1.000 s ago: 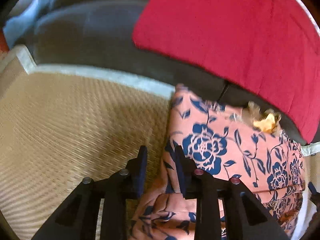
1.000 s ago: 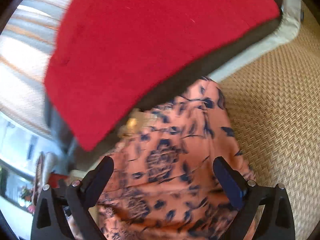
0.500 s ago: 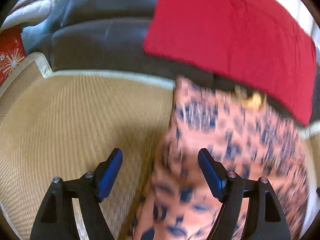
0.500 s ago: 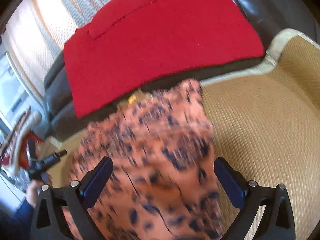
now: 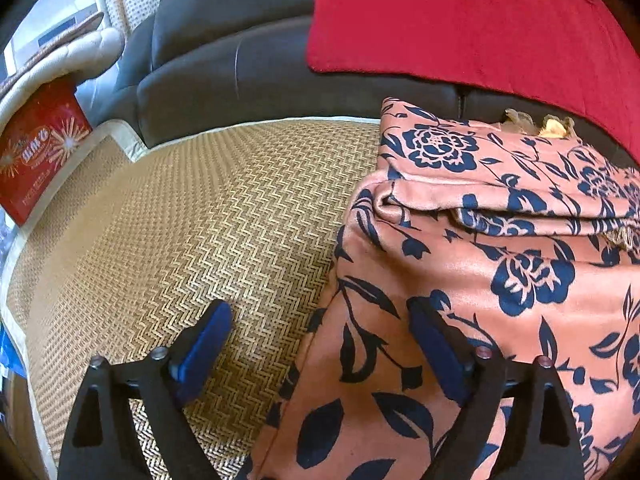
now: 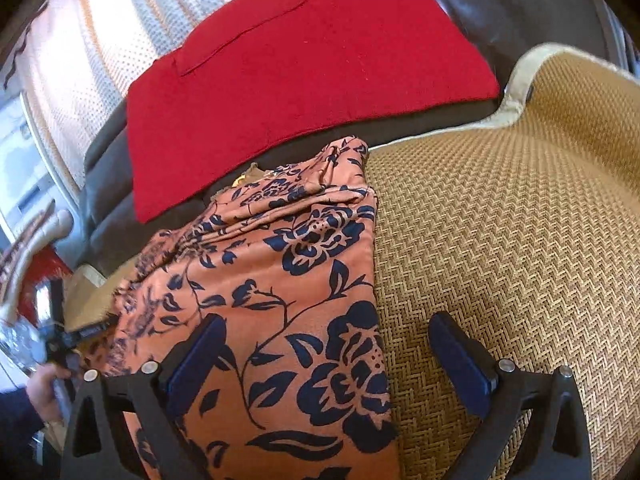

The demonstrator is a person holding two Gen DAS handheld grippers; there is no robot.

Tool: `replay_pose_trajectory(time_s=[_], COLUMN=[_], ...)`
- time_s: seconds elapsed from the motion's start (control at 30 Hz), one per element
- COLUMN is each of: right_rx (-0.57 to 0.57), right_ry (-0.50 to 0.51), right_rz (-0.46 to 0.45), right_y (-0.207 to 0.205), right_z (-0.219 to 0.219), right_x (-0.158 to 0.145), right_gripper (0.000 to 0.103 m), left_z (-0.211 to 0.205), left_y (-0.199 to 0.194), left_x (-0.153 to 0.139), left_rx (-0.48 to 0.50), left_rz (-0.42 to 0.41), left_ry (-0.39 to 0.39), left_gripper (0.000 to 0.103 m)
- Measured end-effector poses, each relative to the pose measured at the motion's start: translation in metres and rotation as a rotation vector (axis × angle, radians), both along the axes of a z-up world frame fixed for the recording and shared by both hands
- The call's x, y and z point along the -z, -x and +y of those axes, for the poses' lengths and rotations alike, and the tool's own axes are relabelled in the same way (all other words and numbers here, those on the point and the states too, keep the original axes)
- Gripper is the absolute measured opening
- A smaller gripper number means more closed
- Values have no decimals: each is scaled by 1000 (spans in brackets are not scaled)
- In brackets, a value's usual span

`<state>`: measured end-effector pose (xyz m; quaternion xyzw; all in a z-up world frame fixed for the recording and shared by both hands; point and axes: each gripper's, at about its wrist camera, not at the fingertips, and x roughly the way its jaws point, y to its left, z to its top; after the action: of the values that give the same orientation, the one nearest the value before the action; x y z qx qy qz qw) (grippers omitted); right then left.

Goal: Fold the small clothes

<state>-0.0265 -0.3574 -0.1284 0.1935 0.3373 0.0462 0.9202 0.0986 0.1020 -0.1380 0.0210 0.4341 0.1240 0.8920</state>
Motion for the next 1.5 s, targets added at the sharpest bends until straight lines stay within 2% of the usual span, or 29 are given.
replay_pose_trajectory(time_s=[0.23, 0.67, 0.8, 0.83, 0.9, 1.0, 1.07, 1.17, 1.2, 1.27, 1.37, 1.43, 1.5], right_rx=[18, 19, 18, 18, 15, 7, 6, -14, -32, -75, -179, -240, -262], right_ry=[50, 67, 40, 29, -7, -120, -226, -249, -278, -336, -375, -368, -316], right_rz=[-10, -19, -28, -29, -26, 46, 129, 200, 244, 321, 384, 407, 421], right_y=[-3, -4, -3, -2, -2, 0, 5, 25, 33, 52, 69, 74, 73], right_z=[6, 7, 3, 2, -4, -22, -43, -71, -81, -92, -82, -68, -54], right_x=[1, 2, 2, 1, 0, -10, -20, -29, -27, -20, -14, -11, -9], right_gripper=[102, 102, 102, 102, 102, 102, 102, 102, 102, 102, 102, 102, 103], left_z=[12, 6, 9, 11, 20, 44, 63, 79, 78, 70, 56, 50, 47], left_y=[0, -13, -16, -12, 3, 48, 79, 113, 122, 136, 143, 146, 147], left_x=[9, 18, 14, 10, -3, -24, -25, -21, -20, -19, -13, -7, -3], left_rx=[15, 27, 42, 35, 5, -37, -57, -49, -25, 42, 119, 147, 149], left_rz=[-11, -7, 25, 52, 46, -27, -10, 22, 37, 71, 129, 148, 160], left_ry=[6, 13, 34, 47, 94, 228, 325, 438, 455, 439, 432, 431, 424], left_gripper=[102, 103, 103, 103, 103, 103, 103, 103, 103, 103, 103, 103, 103])
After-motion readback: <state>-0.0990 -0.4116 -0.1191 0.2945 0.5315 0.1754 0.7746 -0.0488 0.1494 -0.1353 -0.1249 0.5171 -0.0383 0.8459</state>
